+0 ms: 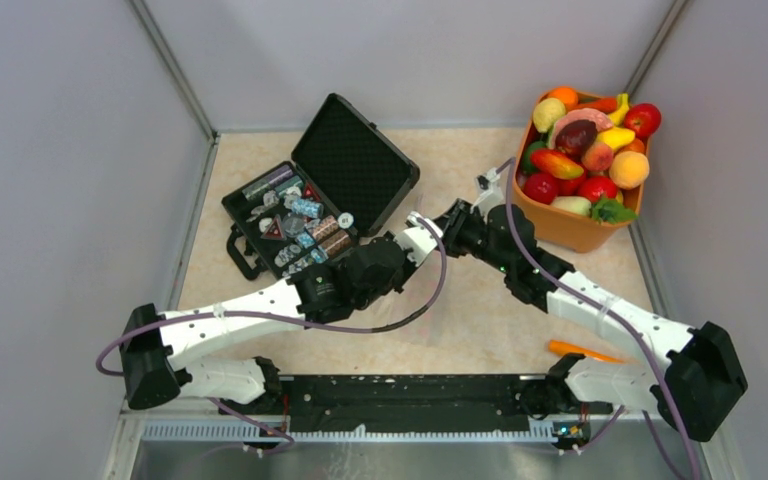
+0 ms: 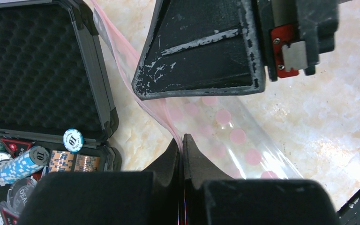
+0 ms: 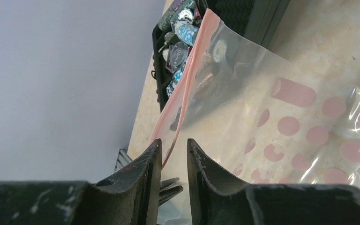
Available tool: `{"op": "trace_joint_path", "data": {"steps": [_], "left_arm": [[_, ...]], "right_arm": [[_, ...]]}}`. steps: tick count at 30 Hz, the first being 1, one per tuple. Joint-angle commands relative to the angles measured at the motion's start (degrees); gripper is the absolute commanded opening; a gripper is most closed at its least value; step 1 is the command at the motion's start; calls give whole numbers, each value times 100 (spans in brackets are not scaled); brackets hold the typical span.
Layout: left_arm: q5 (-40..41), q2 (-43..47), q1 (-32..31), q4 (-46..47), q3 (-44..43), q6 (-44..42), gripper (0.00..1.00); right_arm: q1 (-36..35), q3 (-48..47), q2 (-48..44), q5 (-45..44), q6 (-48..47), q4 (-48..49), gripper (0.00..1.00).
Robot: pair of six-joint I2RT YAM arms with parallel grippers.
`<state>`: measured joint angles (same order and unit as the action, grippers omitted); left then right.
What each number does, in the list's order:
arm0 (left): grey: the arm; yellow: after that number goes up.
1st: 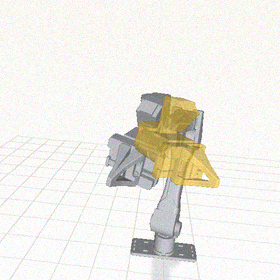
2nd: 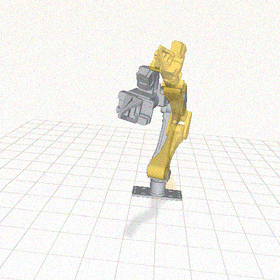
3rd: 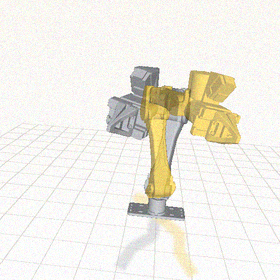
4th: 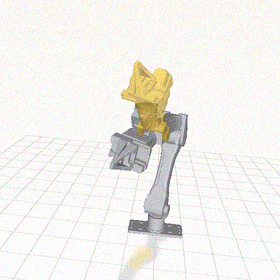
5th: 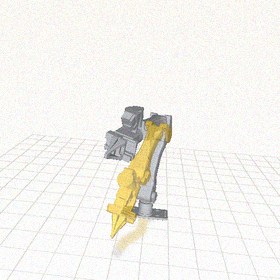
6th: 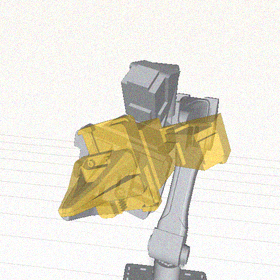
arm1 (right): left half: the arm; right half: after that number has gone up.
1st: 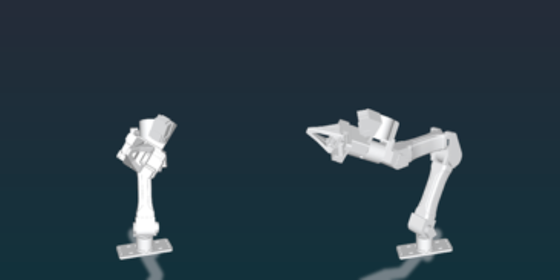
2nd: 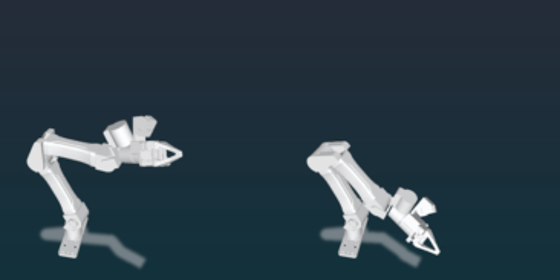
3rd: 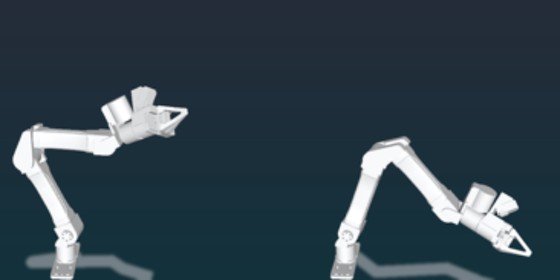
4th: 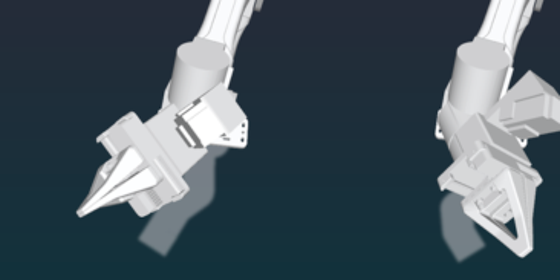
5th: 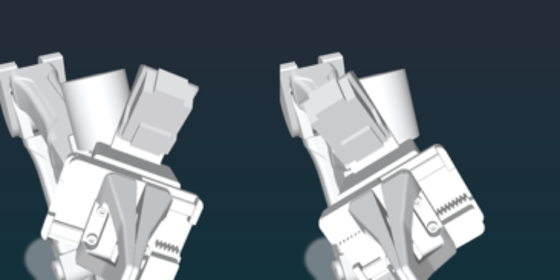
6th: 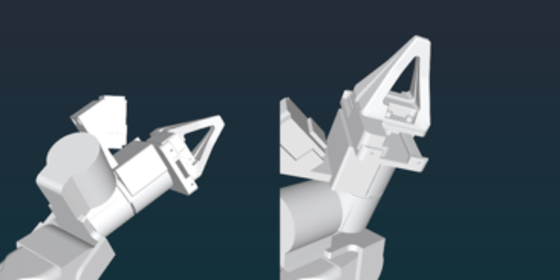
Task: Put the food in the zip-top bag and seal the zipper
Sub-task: Open the zipper of the food storage bag at the center of the board.
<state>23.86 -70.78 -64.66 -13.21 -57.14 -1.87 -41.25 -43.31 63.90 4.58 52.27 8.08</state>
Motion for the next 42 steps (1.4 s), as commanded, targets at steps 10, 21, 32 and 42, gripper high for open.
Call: {"op": "trace_joint_path", "data": {"steps": [10, 21, 32, 42], "left_arm": [[71, -30, -90, 107, -302, -414, 0], [66, -50, -103, 109, -341, -582, 0], [-29, -111, -125, 90, -422, -810, 0], [188, -113, -161, 72, -406, -612, 0]], "right_arm": [[-41, -933, 266, -263, 86, -1072, 27], [-44, -1385, 542, -431, -144, -1833, 27], [-54, -1735, 822, -757, -404, -2147, 28], [-50, -1552, 822, -622, -435, -1820, 0]]}}
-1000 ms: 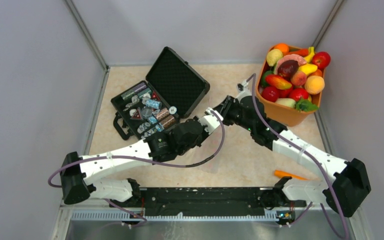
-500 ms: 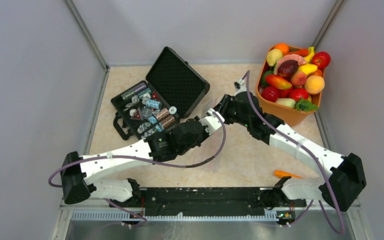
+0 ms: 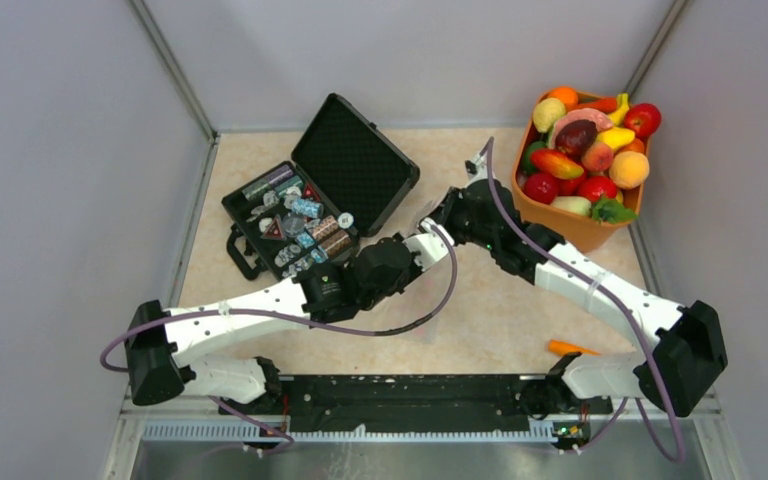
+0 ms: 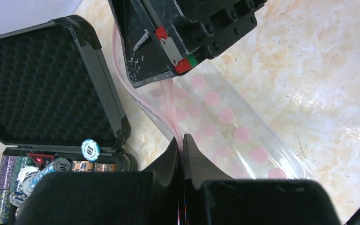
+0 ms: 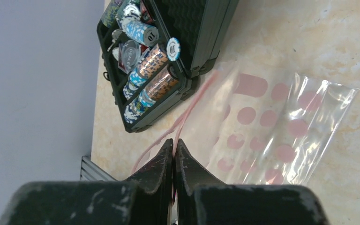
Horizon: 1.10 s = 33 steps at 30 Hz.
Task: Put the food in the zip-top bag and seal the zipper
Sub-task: Open the zipper of the food storage bag at the center of the board.
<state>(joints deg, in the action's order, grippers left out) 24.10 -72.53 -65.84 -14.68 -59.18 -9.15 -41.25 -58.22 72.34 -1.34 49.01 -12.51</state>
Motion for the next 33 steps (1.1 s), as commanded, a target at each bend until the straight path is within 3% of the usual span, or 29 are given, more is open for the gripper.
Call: {"op": "trace_joint_path", "data": {"steps": [1, 2, 5, 7, 9, 14, 18, 26, 31, 33], "left_arm": [[211, 87, -43, 220, -192, 208, 0], [275, 106, -38, 231, -167, 330, 8], [221, 206, -43, 297, -93, 511, 53], [86, 313, -38, 367, -33, 621, 68], [-1, 512, -26, 441, 37, 799, 77], [-362, 975, 336, 723, 213, 1416, 80], [-558, 827, 591, 450, -37, 1802, 74], [-1487, 574, 652, 588, -178, 2223, 76], [-1542, 395, 652, 345, -348, 2194, 76], [-1389, 273, 657, 239, -410, 2151, 72]], "right_arm": [[-54, -32, -38, -55, -111, 272, 0], [-51, 16, -63, -54, -118, 315, 0], [-49, 174, -109, -56, -138, 467, 0], [-50, 259, -137, -55, -184, 545, 0], [-49, 326, -170, -117, -257, 554, 0], [-49, 674, -449, -44, -310, 1048, 0], [-49, 725, -587, 12, -320, 1116, 0], [-49, 651, -719, -22, -340, 975, 0], [-49, 557, -716, -159, -356, 811, 0], [-50, 520, -720, -167, -353, 789, 0]]}}
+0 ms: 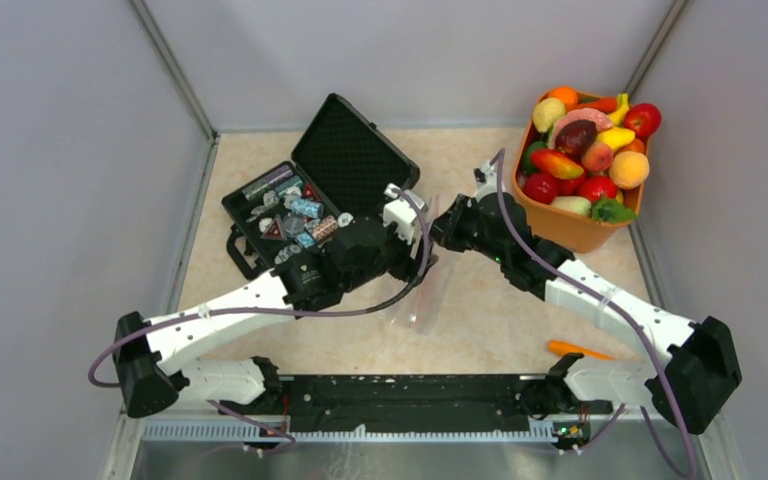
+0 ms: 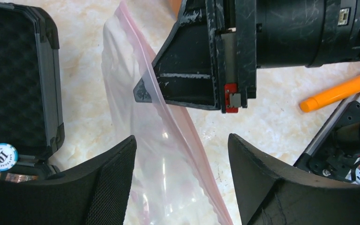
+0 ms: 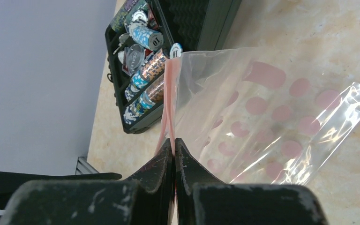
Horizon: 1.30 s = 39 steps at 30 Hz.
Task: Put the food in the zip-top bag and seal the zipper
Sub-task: Open the zipper of the food storage bag at the center of the board.
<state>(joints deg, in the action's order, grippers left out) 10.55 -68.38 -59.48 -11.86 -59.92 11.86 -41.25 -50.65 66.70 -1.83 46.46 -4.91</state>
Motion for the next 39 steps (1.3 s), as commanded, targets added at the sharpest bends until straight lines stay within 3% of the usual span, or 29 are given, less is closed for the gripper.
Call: {"op": "trace_joint_path", "data": {"steps": [1, 5, 13, 22, 28, 35, 39], "left_arm": [[78, -209, 16, -110, -358, 53, 71], [606, -485, 19, -476, -554, -22, 64], [710, -672, 14, -471, -599, -22, 61], [1228, -939, -71, -1016, -945, -132, 49], [1770, -1257, -123, -1538, -1210, -208, 51], [1616, -1429, -125, -1628, -1207, 64, 55], [1613, -1502, -120, -1676, -1206, 154, 43]], "right_arm": [[-49, -257, -157, -123, -90, -4, 0], [-49, -303, -202, -144, -126, -79, 0], [-49, -348, -243, -237, -121, -158, 0], [-49, -400, -257, -480, -68, -290, 0], [-62, -419, -256, -424, 9, -288, 0], [-58, -440, -304, -411, 14, -347, 0], [-58, -397, -372, -428, 17, -327, 0]]}}
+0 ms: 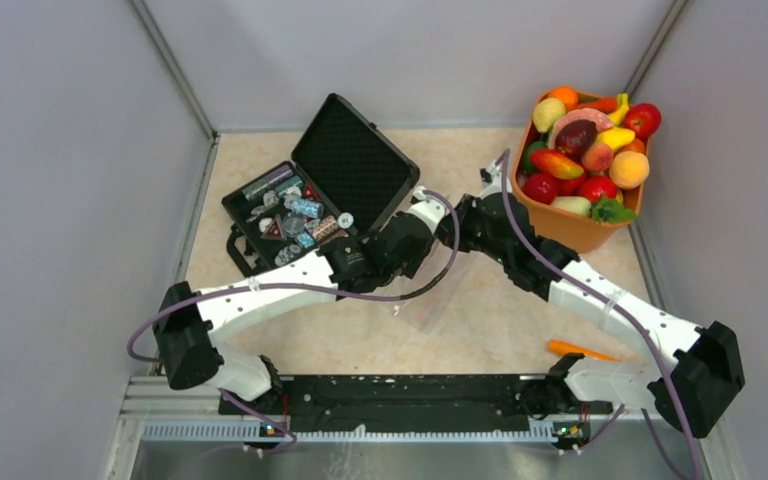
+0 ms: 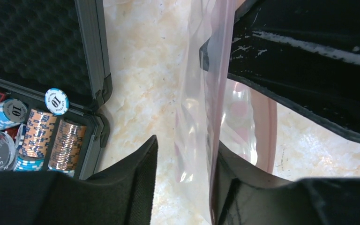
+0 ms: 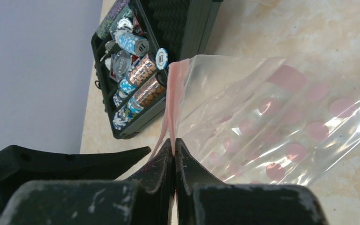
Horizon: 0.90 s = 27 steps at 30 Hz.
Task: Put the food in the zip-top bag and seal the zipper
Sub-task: Open the zipper of the food storage bag at the center of the board.
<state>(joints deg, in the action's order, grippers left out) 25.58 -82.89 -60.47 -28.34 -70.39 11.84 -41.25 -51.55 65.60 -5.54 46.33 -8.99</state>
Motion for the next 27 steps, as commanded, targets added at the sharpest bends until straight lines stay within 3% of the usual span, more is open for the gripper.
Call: {"op": "trace_joint_path", "data": {"steps": [1, 5, 6, 9, 13, 16, 23, 27], "left_arm": [[114, -47, -18, -20, -149, 178, 37], [310, 57, -25, 82, -93, 288, 4], [411, 103, -19, 133, -63, 288, 0], [586, 194, -23, 249, -69, 98, 0], [486, 267, -18, 370, -250, -220, 0], [384, 257, -27, 375, -457, -368, 0], [382, 194, -163, 443, -638, -474, 0], [808, 73, -330, 481, -647, -522, 0]], "right_arm": [[-58, -304, -265, -68, 30, 90, 0], [-58, -219, -288, -72, -2, 45, 0], [-58, -189, -296, -53, -7, 24, 0], [-58, -113, -299, 134, -18, 0, 0], [-58, -228, -253, 390, 82, -129, 21], [-58, -406, -214, 437, 148, -257, 29], [-58, -614, -40, 525, 330, -217, 32], [-59, -674, 146, 764, 387, -189, 31]]}}
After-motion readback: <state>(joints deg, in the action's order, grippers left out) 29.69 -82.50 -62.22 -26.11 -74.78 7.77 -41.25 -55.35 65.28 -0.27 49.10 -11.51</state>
